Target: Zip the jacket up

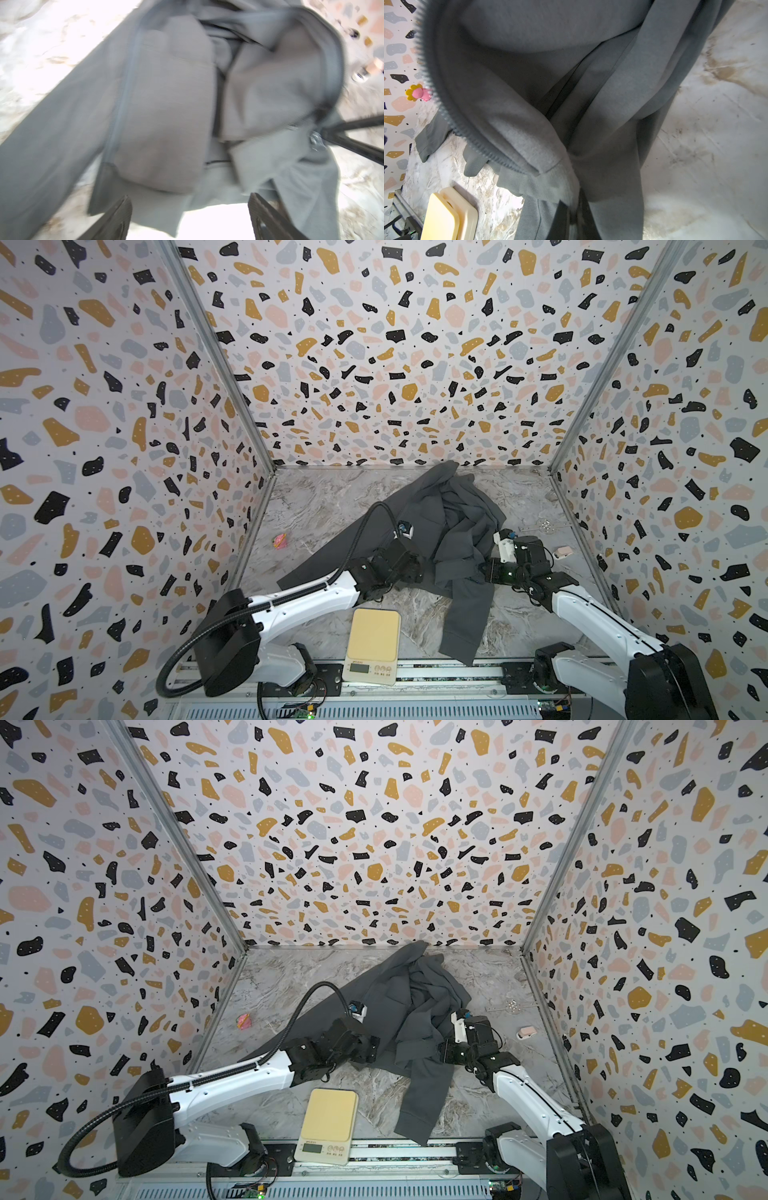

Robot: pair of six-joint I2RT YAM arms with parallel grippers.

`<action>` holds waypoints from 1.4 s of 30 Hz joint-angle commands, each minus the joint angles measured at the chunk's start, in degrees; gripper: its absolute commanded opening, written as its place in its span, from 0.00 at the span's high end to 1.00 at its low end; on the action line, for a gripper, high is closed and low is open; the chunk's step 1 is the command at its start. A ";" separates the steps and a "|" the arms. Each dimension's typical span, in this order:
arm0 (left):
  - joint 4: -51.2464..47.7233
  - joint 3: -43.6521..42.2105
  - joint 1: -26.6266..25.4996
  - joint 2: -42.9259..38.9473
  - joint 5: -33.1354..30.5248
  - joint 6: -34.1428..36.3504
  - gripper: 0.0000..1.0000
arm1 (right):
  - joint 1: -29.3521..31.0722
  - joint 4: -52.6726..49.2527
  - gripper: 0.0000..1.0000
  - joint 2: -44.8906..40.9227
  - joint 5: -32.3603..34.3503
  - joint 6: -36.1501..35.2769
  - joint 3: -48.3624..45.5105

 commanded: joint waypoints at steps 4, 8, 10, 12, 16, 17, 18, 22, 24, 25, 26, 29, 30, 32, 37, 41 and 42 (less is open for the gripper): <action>3.33 -12.72 16.69 -6.08 7.27 -5.61 0.17 | -0.23 -0.22 1.00 -0.96 -1.61 -0.41 2.52; 7.55 -18.49 20.57 -8.22 8.18 -9.94 0.24 | -0.23 0.27 1.00 -0.85 -2.79 -0.35 2.54; 8.24 -19.66 22.17 -7.15 8.58 -10.60 0.27 | -0.23 0.47 1.00 -0.90 -3.24 -0.22 2.62; 9.26 -20.10 23.10 -5.26 9.64 -10.46 0.31 | -0.25 0.48 1.00 -1.03 -3.53 -0.19 2.71; 11.21 -19.23 23.38 0.39 12.68 -9.81 0.38 | -0.23 0.32 1.00 -1.60 -3.66 -0.26 2.71; 11.68 -19.22 23.35 1.37 13.16 -9.82 0.40 | -0.23 0.25 1.00 -1.77 -3.75 -0.17 2.64; 12.57 -19.30 23.35 2.21 13.66 -9.81 0.42 | -0.24 0.23 1.00 -2.03 -3.81 -0.20 2.55; 15.73 -19.66 23.37 4.16 15.63 -9.52 0.45 | -0.25 0.46 1.00 -3.42 -4.03 -0.10 2.02; 17.14 -19.83 23.37 4.62 16.89 -9.71 0.46 | -0.23 0.55 1.00 -4.00 -4.11 -0.08 1.74; 17.65 -19.77 23.41 4.79 17.28 -9.71 0.46 | -0.23 0.56 1.00 -4.23 -4.05 -0.04 1.60; 18.00 -19.75 23.41 4.86 17.48 -9.72 0.46 | -0.23 0.56 1.00 -4.36 -4.10 -0.09 1.55; 19.94 -20.05 23.38 4.77 18.76 -9.31 0.46 | -0.23 0.47 1.00 -4.54 -4.11 -0.10 1.32; 20.77 -20.33 23.39 4.78 19.51 -9.38 0.47 | -0.23 0.47 1.00 -4.63 -4.10 -0.04 1.15; 22.09 -20.54 23.38 4.85 20.77 -9.37 0.47 | -0.24 0.46 1.00 -4.72 -4.12 -0.04 1.07; 23.18 -20.89 23.29 5.87 22.44 -9.40 0.47 | -0.23 0.65 1.00 -4.72 -4.35 0.08 1.20; 22.16 -20.97 23.24 6.59 22.07 -9.00 0.46 | -0.25 0.57 1.00 -4.81 -4.28 0.08 1.32; 21.95 -20.98 23.16 6.57 21.95 -9.03 0.46 | -0.23 0.57 1.00 -4.81 -4.34 0.14 1.31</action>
